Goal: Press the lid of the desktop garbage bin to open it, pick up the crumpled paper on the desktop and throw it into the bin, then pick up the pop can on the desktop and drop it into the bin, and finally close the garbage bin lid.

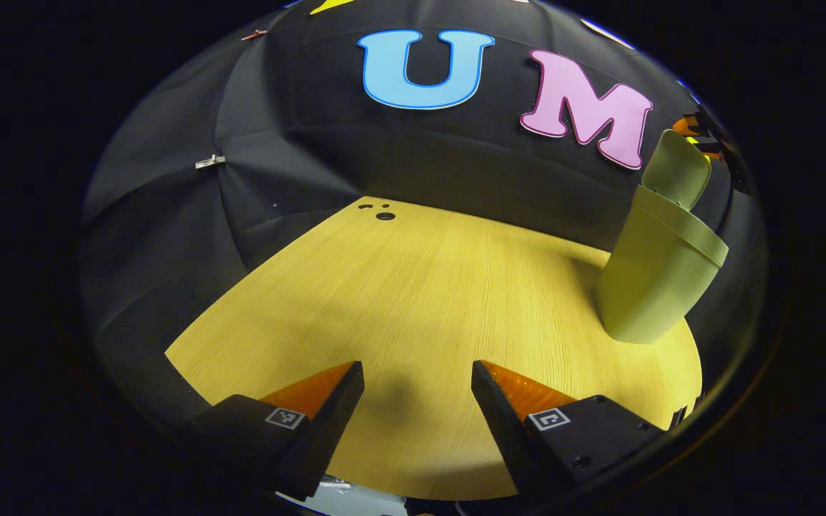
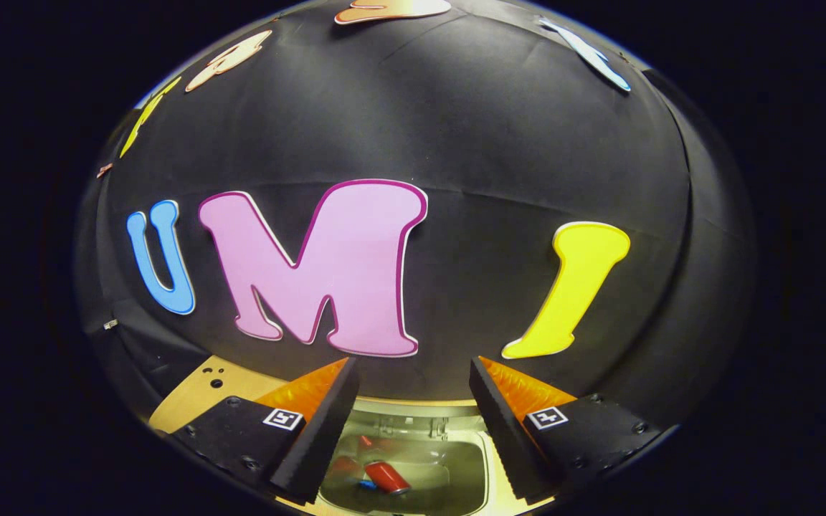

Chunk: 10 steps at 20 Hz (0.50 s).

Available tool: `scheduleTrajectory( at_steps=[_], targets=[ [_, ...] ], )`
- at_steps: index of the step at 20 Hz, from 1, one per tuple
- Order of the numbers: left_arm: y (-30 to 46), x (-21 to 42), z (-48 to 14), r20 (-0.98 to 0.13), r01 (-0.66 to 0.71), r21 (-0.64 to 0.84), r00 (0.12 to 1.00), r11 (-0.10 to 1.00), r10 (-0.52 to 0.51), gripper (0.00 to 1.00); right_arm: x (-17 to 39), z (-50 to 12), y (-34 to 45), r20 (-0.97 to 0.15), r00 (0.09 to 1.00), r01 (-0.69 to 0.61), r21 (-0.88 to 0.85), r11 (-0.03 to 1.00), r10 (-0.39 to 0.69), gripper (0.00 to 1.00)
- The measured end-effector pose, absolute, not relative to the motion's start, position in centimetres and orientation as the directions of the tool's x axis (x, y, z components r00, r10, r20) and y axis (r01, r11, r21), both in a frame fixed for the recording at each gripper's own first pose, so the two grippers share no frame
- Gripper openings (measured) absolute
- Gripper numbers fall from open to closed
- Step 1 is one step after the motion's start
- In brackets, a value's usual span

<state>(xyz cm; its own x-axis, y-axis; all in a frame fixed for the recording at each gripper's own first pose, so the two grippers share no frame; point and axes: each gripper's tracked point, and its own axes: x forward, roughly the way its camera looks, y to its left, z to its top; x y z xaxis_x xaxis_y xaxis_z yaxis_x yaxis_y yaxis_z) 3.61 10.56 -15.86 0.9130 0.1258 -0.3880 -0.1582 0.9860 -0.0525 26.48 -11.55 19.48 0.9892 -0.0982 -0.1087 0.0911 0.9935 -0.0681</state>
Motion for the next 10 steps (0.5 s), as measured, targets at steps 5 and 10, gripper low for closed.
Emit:
scheduleTrajectory(
  at_steps=[5, 10],
  targets=[
    [9.5, 4.2, -16.3, -0.397, -0.092, -0.026, 0.915, 0.995, 0.074, 1.00, 22.9, 16.2, -11.0, -0.129, 0.988, 0.070, -0.081, 0.994, -0.080, 0.97],
    [8.7, 4.7, -16.2, -0.407, -0.023, 0.016, 0.913, 1.000, 0.028, 0.97, 20.1, 11.4, -10.9, -0.167, 0.983, 0.076, -0.030, 0.997, -0.080, 0.98]
  ],
)
